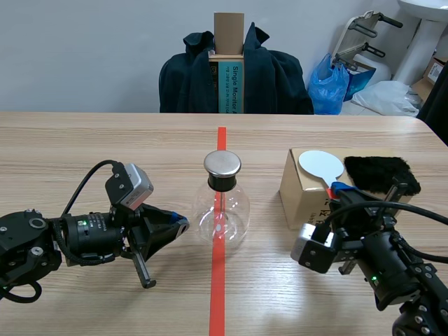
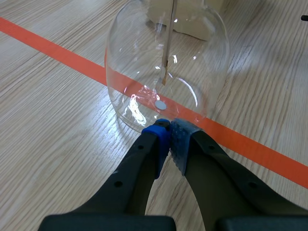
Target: Do the electroscope experiment.
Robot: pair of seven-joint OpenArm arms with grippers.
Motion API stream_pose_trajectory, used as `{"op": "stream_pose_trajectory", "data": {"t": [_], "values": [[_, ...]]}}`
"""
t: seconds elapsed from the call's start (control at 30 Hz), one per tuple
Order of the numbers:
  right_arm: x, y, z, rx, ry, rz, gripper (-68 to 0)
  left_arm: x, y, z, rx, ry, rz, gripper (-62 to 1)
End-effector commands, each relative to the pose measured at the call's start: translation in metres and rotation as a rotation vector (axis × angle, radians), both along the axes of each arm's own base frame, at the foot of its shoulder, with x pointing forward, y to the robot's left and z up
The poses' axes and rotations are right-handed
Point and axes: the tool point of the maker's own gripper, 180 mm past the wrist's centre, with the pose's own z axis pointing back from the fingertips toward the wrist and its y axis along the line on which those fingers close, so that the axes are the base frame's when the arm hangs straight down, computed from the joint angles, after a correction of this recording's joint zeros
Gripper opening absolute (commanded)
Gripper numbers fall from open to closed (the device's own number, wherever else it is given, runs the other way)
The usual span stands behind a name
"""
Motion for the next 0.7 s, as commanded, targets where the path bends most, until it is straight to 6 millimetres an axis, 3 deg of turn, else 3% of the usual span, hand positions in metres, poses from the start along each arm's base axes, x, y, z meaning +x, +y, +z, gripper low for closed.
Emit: {"op": "stream_pose_trajectory", "data": {"t": [0.0, 0.2, 0.37, 0.43, 0.6, 0.63, 0.67], "values": [[0.003, -0.001, 0.005, 0.004, -0.013, 0.0, -54.7, 0.007, 0.003, 0.012, -0.026, -0.031, 0.007, -58.2], [0.001, -0.001, 0.003, 0.003, -0.007, -0.002, -24.6, -0.008, 0.018, 0.025, -0.048, -0.057, -0.017, -58.2], [-0.003, -0.003, 0.006, 0.013, -0.03, -0.011, -14.2, -0.041, 0.039, 0.036, -0.048, -0.029, -0.043, -55.6], [-0.003, -0.003, 0.009, 0.027, -0.039, -0.019, -14.2, -0.054, 0.048, 0.045, -0.047, -0.027, -0.051, -44.4], [-0.014, -0.004, 0.018, 0.037, -0.047, -0.026, -14.2, -0.073, 0.068, 0.081, -0.108, -0.03, -0.022, -3.5], [-0.015, -0.005, 0.024, 0.05, -0.058, -0.035, -14.2, -0.077, 0.071, 0.089, -0.124, -0.034, -0.017, 1.4], [-0.016, -0.006, 0.033, 0.063, -0.074, -0.048, -14.2, -0.08, 0.074, 0.097, -0.141, -0.04, -0.013, 1.4]]}}
